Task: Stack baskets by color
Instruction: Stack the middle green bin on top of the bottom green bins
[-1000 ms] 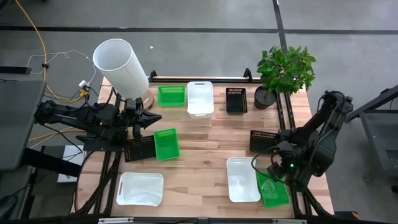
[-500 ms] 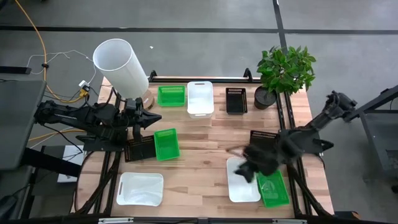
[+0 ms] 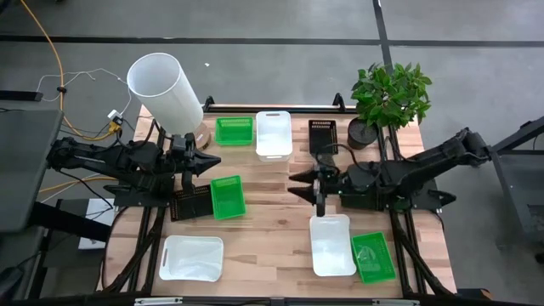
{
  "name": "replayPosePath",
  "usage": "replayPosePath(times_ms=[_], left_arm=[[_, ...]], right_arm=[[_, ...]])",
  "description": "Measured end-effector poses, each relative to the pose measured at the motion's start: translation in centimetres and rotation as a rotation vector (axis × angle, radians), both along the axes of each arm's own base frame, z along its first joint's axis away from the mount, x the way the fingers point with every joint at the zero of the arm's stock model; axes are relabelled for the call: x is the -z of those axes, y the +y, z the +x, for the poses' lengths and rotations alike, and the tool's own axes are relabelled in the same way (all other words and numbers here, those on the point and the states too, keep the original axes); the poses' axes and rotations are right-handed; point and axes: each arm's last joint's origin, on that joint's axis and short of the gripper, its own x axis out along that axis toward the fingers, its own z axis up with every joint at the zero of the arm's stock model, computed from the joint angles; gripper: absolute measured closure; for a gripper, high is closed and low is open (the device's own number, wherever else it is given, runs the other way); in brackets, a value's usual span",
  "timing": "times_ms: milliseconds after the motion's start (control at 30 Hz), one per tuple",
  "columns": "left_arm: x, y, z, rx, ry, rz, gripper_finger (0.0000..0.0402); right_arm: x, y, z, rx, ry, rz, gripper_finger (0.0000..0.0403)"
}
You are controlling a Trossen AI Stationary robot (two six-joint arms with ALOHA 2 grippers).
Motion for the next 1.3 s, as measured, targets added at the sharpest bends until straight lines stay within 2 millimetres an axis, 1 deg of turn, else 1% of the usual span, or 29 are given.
replayPosePath(times_ms=[133, 267, 333, 400, 500, 667, 800, 900, 1000, 1100, 1300], left_arm=[[0.0, 0.0, 0.0, 0.002, 0.007, 0.024, 0.0401], [0.0, 0.0, 0.0, 0.003, 0.008, 0.025, 0.0399], [0.2, 0.0, 0.3, 0.004, 0.016, 0.007, 0.0389], [0.2, -0.1, 0.8, 0.008, 0.043, -0.018, 0.0368], [0.1, -0.2, 1.9, 0.027, 0.156, -0.005, 0.0321], [0.6, -0.2, 3.8, -0.003, 0.497, 0.040, 0.0234], [2.7, -0.1, 5.1, -0.064, 0.749, 0.078, 0.0179], [5.0, 0.2, 5.9, -0.055, 0.914, 0.078, 0.0154], [7.6, 0.6, 6.7, -0.047, 1.053, 0.074, 0.0146], [9.6, 1.2, 7.5, -0.052, 1.137, 0.092, 0.0145], [12.3, 2.6, 8.6, -0.058, 1.252, 0.047, 0.0145]], right_arm=[[-1.1, -0.7, 0.2, 0.027, 0.013, -0.080, 0.0212], [-1.1, -1.2, 0.3, 0.041, 0.040, -0.090, 0.0212], [-1.1, -1.2, 0.3, 0.042, 0.045, -0.086, 0.0212], [-1.0, -1.2, 0.3, 0.042, 0.047, -0.088, 0.0212], [-1.1, -1.2, 0.3, 0.041, 0.047, -0.087, 0.0212], [-1.0, -1.2, 0.3, 0.039, 0.047, -0.087, 0.0212], [-1.0, -1.2, 0.3, 0.039, 0.056, -0.089, 0.0212], [-0.8, -1.2, 0.3, 0.040, 0.069, -0.081, 0.0212], [-0.6, -1.2, 0.3, 0.041, 0.092, -0.074, 0.0212], [-0.4, -1.2, 0.2, 0.055, 0.110, -0.067, 0.0212], [-0.4, -1.3, 0.2, 0.073, 0.118, -0.068, 0.0212]])
